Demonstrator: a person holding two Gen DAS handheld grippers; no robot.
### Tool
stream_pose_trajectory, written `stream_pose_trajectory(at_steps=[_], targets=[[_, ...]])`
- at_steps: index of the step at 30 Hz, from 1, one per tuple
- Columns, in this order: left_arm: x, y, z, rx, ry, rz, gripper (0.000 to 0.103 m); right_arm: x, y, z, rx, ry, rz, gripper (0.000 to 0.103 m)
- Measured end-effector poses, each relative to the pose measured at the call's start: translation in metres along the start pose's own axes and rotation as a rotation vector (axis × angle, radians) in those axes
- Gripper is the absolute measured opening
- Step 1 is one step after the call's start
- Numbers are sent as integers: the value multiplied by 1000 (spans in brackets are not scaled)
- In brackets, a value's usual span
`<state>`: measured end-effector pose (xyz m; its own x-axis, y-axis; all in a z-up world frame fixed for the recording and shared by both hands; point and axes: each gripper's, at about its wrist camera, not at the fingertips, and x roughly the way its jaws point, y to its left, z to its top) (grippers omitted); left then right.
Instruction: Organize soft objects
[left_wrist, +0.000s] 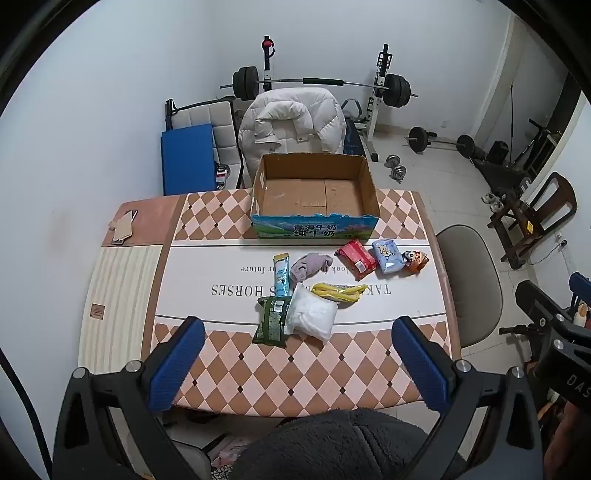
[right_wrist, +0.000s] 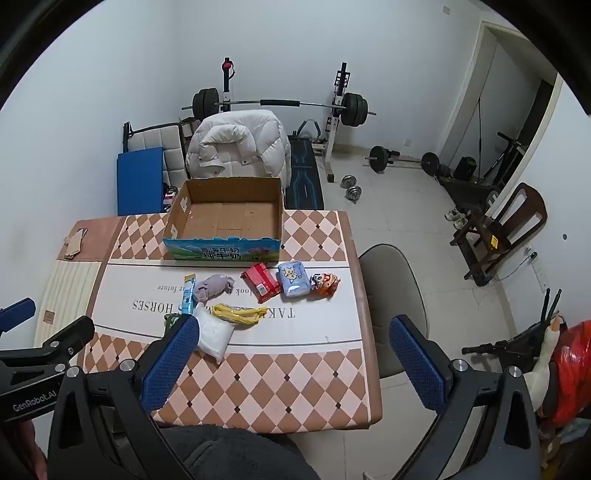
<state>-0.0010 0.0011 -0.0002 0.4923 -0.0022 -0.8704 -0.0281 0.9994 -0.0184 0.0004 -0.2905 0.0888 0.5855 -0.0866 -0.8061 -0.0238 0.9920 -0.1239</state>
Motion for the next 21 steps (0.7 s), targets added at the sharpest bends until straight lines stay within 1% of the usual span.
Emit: stream_pose_trajectory(at_steps=[9,10,12,18,19,21], targets=[[1,1,0,0,1,6,103,0,2,3,2,5,12,103],[1,2,-1,-1,0,7,103,0,-3,1,11,-6,17,103],[-1,-4,0,0,0,8,103,1,1,3,4,-6,19,103],[-2,-2,3,2,1,9,103,0,7,8,1,-12,23,103],[-2,-2,3,-1,2,8,103,-6,-4,6,3,-17,34,103],[-2,-3,2,-2,-1,11,103,-5,-7,5,-2,-19,42,103]])
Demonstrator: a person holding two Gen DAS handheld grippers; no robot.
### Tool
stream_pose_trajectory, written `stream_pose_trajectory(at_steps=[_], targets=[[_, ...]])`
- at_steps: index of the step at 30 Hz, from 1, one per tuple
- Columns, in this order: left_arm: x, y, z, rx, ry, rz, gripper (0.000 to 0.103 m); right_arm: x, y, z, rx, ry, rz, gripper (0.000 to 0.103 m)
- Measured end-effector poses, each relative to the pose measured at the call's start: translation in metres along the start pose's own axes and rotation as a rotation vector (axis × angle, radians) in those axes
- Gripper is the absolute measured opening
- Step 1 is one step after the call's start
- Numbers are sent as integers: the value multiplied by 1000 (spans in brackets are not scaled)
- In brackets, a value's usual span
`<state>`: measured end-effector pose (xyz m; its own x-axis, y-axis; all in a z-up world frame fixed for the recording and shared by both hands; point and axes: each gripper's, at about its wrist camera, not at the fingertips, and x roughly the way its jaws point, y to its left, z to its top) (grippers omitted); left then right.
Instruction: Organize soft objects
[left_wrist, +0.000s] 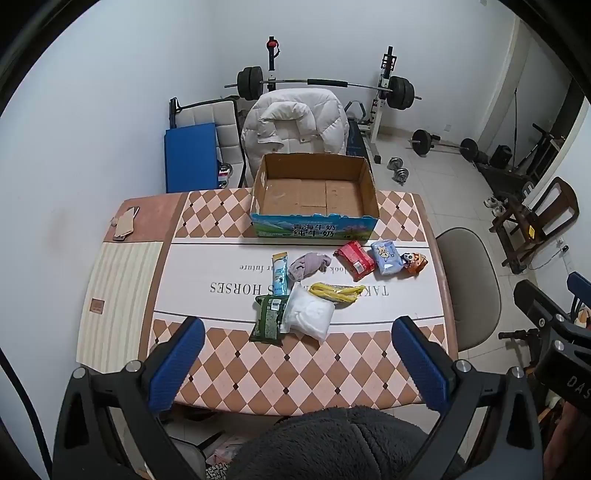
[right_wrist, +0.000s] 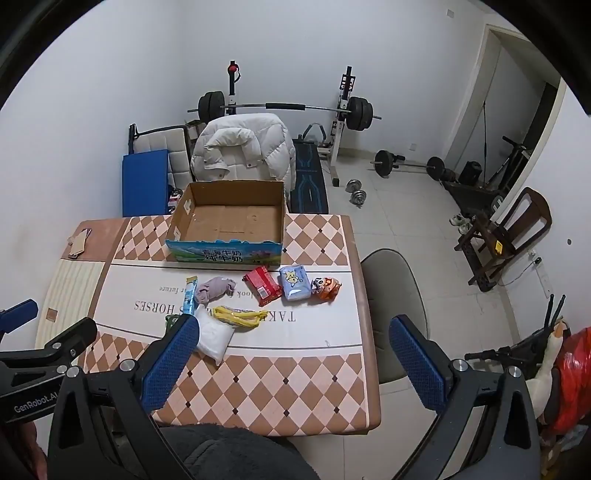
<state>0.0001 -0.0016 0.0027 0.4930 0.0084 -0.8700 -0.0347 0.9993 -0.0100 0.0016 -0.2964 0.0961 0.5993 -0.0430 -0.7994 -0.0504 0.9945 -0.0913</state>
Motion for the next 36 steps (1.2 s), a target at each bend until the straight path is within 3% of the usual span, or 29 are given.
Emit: stream_pose_trajectory(at_steps=[14,36], targets=[[-2,0,-12,-32,-12,0,103,3,1,1,-23,-1,11,103],[-9,0,5,-41,-50,-3,103,-3,-2,4,-18,-40,13,103]])
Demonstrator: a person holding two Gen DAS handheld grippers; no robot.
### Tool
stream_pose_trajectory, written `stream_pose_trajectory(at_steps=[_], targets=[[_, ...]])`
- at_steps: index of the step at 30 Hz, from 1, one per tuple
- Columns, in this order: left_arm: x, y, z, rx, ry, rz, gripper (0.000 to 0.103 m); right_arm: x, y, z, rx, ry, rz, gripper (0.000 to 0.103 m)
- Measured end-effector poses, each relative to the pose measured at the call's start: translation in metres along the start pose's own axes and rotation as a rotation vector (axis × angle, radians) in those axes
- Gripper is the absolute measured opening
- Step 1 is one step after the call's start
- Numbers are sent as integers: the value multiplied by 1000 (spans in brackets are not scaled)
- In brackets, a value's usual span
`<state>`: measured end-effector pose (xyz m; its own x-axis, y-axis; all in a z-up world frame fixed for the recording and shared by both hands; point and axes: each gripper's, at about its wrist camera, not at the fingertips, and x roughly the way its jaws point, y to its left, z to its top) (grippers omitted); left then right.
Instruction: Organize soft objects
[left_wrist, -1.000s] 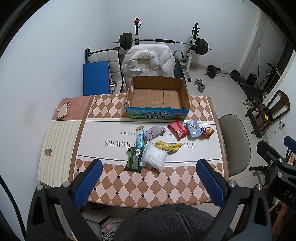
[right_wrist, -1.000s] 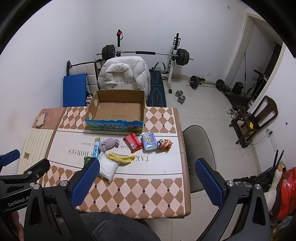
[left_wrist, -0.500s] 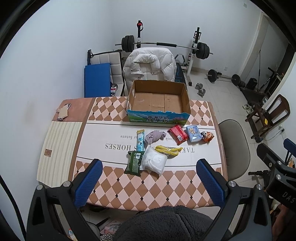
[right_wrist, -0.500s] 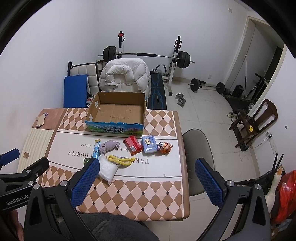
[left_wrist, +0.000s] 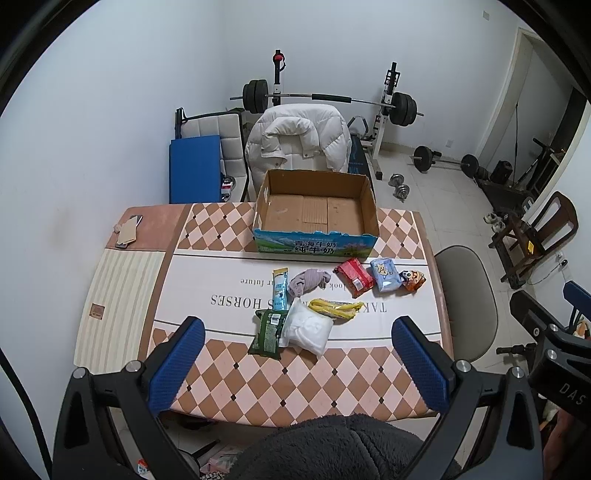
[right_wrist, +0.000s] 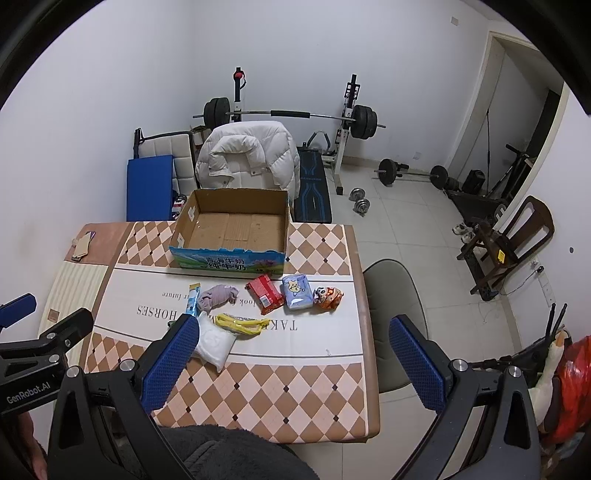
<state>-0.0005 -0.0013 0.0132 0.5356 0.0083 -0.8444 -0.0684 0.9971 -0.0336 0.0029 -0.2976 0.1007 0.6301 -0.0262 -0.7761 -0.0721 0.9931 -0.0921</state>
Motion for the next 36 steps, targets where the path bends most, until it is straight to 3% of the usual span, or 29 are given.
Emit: stream_pose_trajectory(at_steps=[36], targets=[[-7,6,-9,-27,-32,15,103,-5,3,5,-3,-14,20,103]])
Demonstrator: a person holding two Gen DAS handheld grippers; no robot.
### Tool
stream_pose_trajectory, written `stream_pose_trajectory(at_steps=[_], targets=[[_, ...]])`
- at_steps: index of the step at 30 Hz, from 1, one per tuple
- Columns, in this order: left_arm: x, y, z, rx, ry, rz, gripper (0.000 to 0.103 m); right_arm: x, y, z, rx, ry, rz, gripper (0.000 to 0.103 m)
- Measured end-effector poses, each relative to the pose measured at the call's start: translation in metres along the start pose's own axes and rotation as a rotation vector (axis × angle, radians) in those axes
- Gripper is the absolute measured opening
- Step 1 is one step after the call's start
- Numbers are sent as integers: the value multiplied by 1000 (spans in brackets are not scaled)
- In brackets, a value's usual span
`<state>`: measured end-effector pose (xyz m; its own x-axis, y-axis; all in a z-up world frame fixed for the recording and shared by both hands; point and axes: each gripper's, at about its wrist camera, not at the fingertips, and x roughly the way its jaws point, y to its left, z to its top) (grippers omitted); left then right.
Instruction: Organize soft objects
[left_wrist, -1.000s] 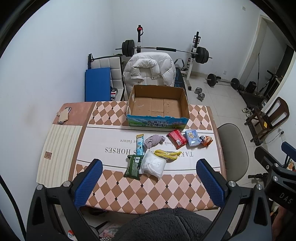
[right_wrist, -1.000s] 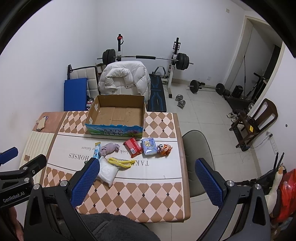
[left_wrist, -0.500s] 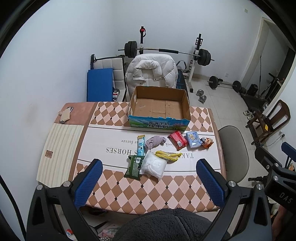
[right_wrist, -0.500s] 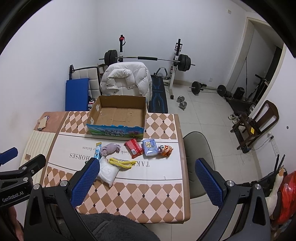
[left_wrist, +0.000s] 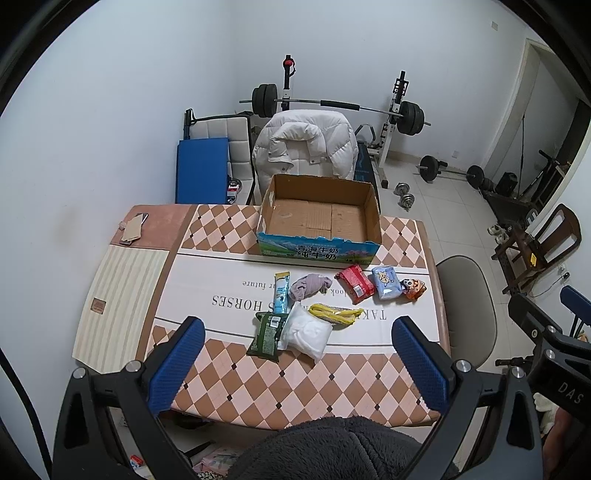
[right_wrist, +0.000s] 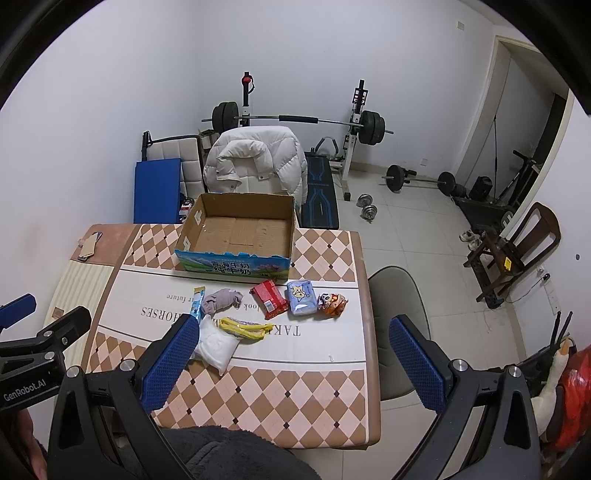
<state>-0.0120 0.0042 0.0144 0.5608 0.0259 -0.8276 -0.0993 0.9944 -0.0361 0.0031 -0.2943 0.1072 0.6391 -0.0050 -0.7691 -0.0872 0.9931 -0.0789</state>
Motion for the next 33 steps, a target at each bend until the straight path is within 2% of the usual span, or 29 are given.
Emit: stream_pose_trajectory(at_steps=[4,8,12,14,16,19,20,21,23,25,29,31,33], targets=[[10,2,2,-16,5,14,103,2,1,-1,4,6,4,103],[49,6,12,-54,41,46,103,27,-8,1,31,46,17,103],[118,20,12,-68,161,113,103,82,-11,2,40,127,45,103],[161,28,3,-105,269,97,103,121,-10,0,31,179,81,103],[201,39,-10,-180,368,47,103,167,-6,-6,-9,244,147,103],[266,56,-42,-388,524,-55,102,244,12,-20,-117,331,231,103],[279,57,-51,-441,546,-61,102,271,18,-26,-158,351,246,98],[299,60,-63,-515,578,-59,102,297,27,-31,-202,375,243,86],[326,57,-81,-621,636,-85,101,348,46,-44,-275,449,259,73],[352,52,-94,-696,703,-105,101,394,65,-58,-361,519,298,73],[396,47,-106,-854,797,-149,101,449,101,-73,-534,577,391,73],[411,47,-108,-925,821,-155,101,470,116,-79,-588,616,432,73],[423,47,-109,-976,825,-140,101,487,126,-85,-616,648,430,73]])
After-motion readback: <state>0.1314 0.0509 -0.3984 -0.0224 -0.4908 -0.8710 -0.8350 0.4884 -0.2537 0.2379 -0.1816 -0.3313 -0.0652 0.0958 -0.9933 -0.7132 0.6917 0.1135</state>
